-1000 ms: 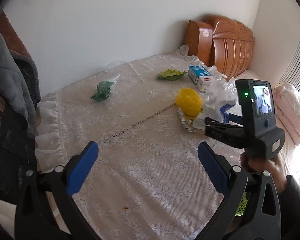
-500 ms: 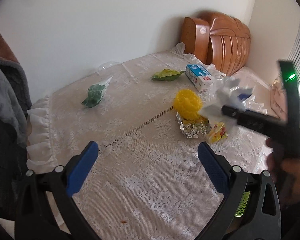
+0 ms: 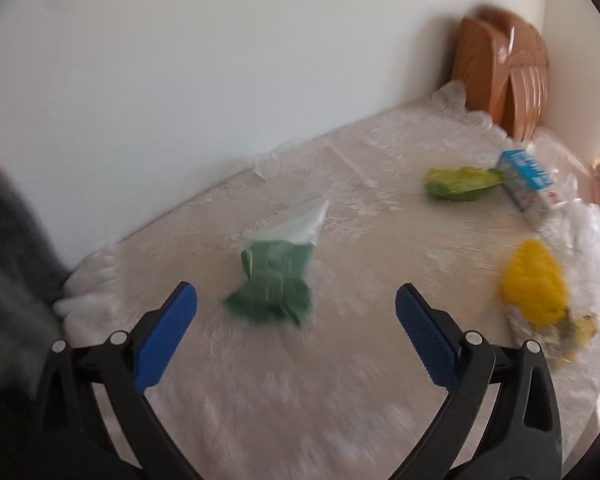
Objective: Collect trash
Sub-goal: 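Grasp the green plastic bag with the left gripper while the right gripper holds the mask bag, then carry both bags over the green wastebasket and release them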
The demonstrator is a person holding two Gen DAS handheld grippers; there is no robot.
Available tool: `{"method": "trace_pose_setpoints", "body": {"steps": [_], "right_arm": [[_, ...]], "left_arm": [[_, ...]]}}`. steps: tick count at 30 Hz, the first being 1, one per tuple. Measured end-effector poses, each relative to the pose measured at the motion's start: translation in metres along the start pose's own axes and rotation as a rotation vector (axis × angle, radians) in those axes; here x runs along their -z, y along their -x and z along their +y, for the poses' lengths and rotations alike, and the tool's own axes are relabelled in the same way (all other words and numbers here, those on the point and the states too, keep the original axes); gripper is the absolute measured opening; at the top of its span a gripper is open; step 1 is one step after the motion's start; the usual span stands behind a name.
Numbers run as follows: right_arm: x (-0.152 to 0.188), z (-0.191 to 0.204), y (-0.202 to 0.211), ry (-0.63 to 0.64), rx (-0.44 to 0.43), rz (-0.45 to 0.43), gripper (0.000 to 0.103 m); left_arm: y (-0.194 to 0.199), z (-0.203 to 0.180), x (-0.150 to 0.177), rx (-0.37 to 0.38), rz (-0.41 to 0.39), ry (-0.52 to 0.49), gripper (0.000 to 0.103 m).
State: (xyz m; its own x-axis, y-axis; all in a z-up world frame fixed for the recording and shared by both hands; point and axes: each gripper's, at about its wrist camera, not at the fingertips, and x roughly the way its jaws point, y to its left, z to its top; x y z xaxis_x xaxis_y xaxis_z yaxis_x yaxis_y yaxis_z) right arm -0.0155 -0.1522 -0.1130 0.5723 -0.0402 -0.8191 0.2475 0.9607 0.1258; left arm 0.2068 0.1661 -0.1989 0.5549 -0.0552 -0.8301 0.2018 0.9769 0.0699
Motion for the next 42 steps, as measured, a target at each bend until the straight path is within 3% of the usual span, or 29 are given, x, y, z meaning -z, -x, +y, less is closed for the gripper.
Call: {"method": "trace_pose_setpoints", "body": {"steps": [3, 6, 8, 10, 15, 21, 28, 32, 42], "right_arm": [[0.007, -0.003, -0.002, -0.014, 0.026, 0.022, 0.064], [0.01, -0.005, -0.004, -0.029, 0.037, 0.035, 0.064], [0.012, -0.006, -0.005, -0.031, 0.042, 0.039, 0.064], [0.013, -0.005, -0.003, -0.032, 0.044, 0.038, 0.064], [0.012, -0.011, 0.004, -0.041, 0.033, 0.018, 0.064], [0.011, -0.033, 0.024, -0.069, 0.029, -0.032, 0.064], [0.021, -0.083, 0.067, -0.112, 0.074, -0.109, 0.064], [0.033, -0.119, 0.095, -0.146, 0.117, -0.149, 0.064], [0.08, -0.206, 0.142, -0.222, 0.215, -0.17, 0.064]], "left_arm": [[-0.032, 0.008, -0.01, 0.007, 0.04, -0.028, 0.092], [-0.055, 0.01, -0.013, 0.025, 0.087, -0.037, 0.076], [-0.068, 0.011, -0.012, 0.028, 0.118, -0.034, 0.058], [-0.074, 0.014, -0.01, 0.023, 0.138, -0.024, 0.049], [-0.054, 0.018, -0.005, 0.009, 0.096, 0.037, 0.047], [0.016, -0.001, 0.006, -0.004, 0.018, 0.048, 0.047], [0.123, -0.083, 0.04, 0.141, -0.039, 0.013, 0.048], [0.173, -0.149, 0.061, 0.258, -0.053, -0.016, 0.048], [0.226, -0.286, 0.103, 0.401, -0.049, -0.187, 0.048]]}}
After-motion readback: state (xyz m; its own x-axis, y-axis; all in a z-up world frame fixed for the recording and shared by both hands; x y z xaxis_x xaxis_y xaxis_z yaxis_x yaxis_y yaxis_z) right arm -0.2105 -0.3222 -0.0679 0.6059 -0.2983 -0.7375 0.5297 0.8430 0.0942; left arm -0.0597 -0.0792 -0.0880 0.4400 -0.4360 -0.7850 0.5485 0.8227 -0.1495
